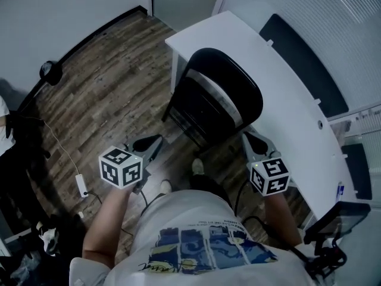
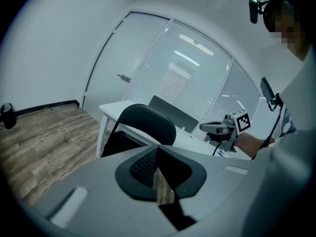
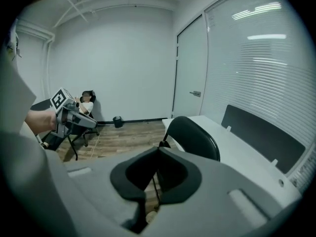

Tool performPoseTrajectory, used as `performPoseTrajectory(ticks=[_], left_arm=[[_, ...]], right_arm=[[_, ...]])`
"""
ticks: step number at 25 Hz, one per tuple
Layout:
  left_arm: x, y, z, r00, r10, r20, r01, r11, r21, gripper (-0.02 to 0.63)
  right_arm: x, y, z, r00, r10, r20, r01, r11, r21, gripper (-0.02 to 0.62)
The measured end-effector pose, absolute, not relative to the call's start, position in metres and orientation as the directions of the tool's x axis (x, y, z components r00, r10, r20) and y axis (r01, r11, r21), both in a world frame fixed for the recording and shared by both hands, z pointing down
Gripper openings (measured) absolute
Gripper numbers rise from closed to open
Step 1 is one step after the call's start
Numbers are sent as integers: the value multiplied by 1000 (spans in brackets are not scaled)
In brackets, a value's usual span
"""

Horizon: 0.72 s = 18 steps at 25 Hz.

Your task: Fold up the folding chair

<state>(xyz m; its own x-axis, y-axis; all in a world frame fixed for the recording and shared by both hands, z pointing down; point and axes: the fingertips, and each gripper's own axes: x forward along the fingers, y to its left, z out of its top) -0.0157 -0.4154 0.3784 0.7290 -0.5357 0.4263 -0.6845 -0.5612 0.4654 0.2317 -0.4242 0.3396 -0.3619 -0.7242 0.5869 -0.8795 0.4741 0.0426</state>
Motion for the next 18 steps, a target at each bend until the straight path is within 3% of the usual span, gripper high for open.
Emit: performPoseTrajectory(ticks=[6,18], left_arm=[[-50,-361,377,739,-527,419,-672,-611,418,0],[-25,-276,340,817,-457,351,-573,-710,409,0]], right_arm=[[197,-345,339,-324,-726,607,-894,446,56,3],[180,-255,310,-341,-755,561,-883,462,84,3]])
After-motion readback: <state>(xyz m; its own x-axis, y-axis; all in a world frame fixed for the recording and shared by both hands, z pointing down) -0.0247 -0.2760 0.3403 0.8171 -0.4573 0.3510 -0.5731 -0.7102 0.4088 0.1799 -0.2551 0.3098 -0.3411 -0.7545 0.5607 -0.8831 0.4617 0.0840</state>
